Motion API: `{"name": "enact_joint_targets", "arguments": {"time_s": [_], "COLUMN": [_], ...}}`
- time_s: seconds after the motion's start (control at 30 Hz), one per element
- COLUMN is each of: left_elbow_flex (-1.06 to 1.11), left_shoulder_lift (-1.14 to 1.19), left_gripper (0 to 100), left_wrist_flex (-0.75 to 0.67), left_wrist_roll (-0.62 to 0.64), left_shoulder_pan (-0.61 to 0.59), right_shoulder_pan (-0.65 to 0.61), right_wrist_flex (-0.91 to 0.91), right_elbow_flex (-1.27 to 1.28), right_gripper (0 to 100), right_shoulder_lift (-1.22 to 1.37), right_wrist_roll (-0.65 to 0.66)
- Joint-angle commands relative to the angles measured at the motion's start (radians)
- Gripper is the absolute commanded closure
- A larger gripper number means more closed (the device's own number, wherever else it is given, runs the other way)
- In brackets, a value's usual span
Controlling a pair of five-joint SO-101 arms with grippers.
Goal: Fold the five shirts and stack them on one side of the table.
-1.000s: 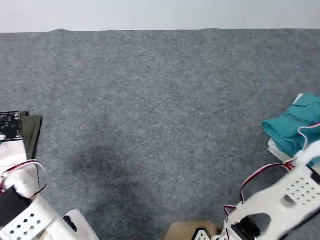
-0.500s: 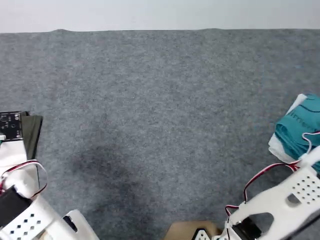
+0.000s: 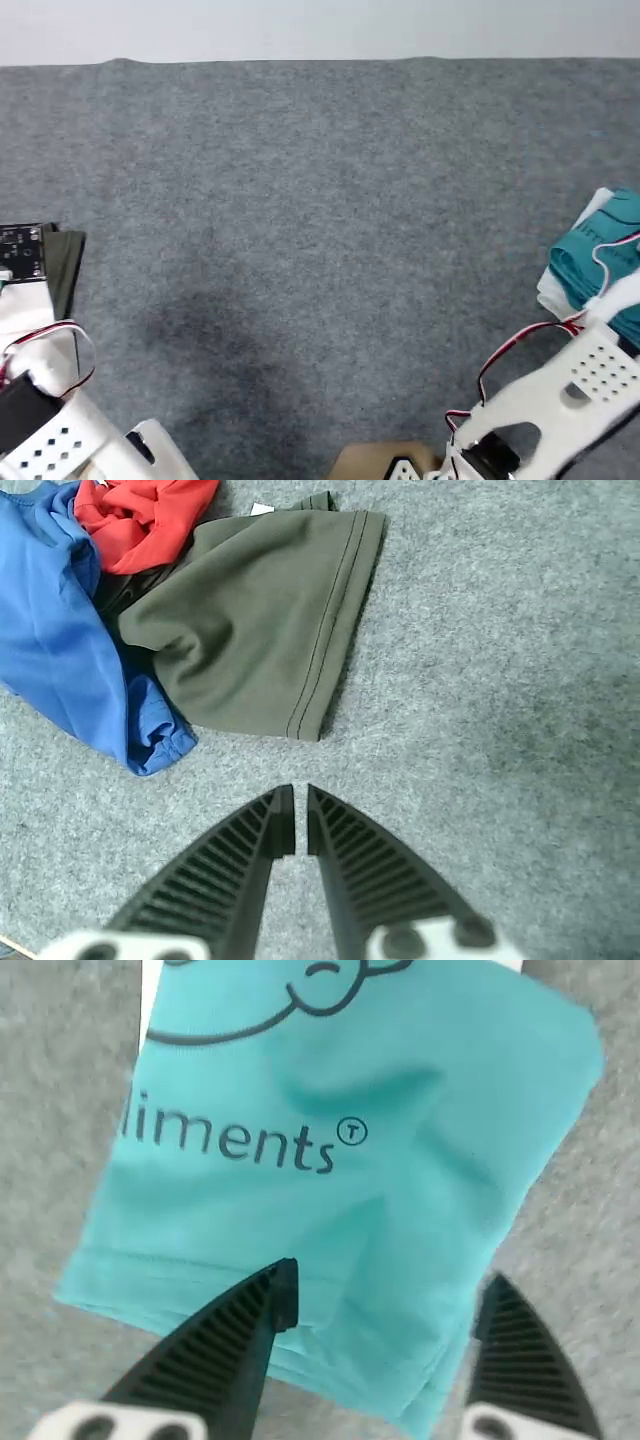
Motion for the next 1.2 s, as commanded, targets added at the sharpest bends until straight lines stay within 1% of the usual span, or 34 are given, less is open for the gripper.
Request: {"name": "enact_joint_targets", "arguments": {"time_s": [0.0,0.07,0.1,0.17,0.27,0.33,0.53,0.7,0.97,1.07,1.17], "left_elbow_flex": [-0.007,-0.007,-0.007,-0.007,-0.007,-0.007,-0.015,-0.015,-0.015,-0.015,-0.016], "left_shoulder_lift": [-0.008,-0.008,-0.008,-0.008,-0.008,-0.009,-0.009,-0.009,-0.009,-0.009,-0.009], "left_gripper": [96,96,96,96,96,96,97,97,97,97,97], "left_wrist_flex": [0.008,0.008,0.008,0.014,0.029,0.037,0.037,0.037,0.037,0.035,0.035], "left_wrist_roll": [-0.006,-0.006,-0.006,-0.006,-0.006,-0.005,-0.005,-0.005,-0.005,-0.005,-0.005], "left_shoulder_pan": [0.008,0.008,0.008,0.008,0.008,0.008,0.008,0.006,0.006,0.006,0.006], "right_shoulder_pan": [-0.044,-0.071,-0.084,-0.104,-0.139,-0.156,-0.203,-0.239,-0.222,-0.196,-0.139], "right_wrist_flex": [0.039,0.038,0.038,0.038,0.027,0.024,0.025,0.035,0.035,0.031,0.028], "right_elbow_flex": [-0.046,-0.028,-0.006,0.064,0.190,0.249,0.270,0.270,0.275,0.275,0.275], "right_gripper": [88.0,98.3,99.5,96.5,99.1,98.8,98.8,98.8,98.8,98.8,98.8], "right_shoulder_lift": [-0.076,-0.076,-0.076,-0.076,-0.061,-0.028,0.084,0.005,-0.246,-0.280,-0.280], "right_wrist_roll": [-0.060,-0.063,-0.064,-0.066,-0.068,-0.068,-0.068,-0.063,-0.057,-0.057,-0.057]}}
